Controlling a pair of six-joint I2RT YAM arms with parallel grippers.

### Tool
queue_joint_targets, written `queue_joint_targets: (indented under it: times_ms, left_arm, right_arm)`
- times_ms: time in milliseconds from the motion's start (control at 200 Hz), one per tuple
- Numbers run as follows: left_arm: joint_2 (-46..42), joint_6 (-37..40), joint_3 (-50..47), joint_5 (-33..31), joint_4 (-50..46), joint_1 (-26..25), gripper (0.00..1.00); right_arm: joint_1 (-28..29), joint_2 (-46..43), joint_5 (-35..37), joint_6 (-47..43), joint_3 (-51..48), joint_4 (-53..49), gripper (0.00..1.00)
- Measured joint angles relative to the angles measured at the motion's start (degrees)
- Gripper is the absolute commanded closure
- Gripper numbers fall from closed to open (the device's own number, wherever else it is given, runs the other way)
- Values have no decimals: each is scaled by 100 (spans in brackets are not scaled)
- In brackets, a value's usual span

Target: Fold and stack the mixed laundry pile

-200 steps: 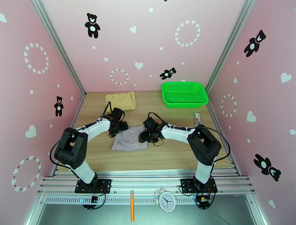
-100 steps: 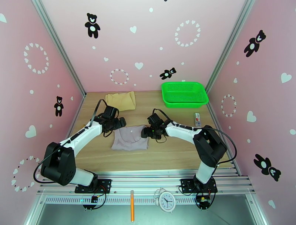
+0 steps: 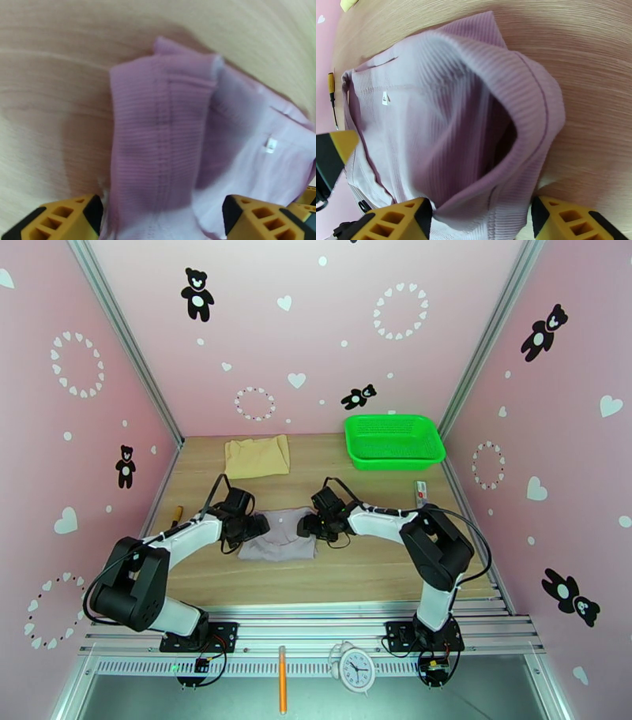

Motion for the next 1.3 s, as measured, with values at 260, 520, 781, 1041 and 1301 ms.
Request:
queue_joint_targets:
  times_ms: [260, 520, 781, 1041, 1301]
  left_arm:
    - [87, -125, -31, 55, 166, 26, 22]
    - [70, -319, -267, 24, 474, 96, 40]
    - [90, -439, -387, -76, 769, 94, 99]
    - [94, -407, -162, -70, 719, 9, 100]
    - [-560, 68, 1598, -754, -326, 389, 100]
  right_arm:
    - [13, 144, -55, 133, 59, 146, 39]
    - [15, 358, -219, 216, 170, 402, 52]
    - [42, 623, -328, 286, 295, 614, 100]
    - [190, 953, -254, -321, 1397, -286, 100]
    - [68, 1843, -166, -1572, 4750, -1565, 100]
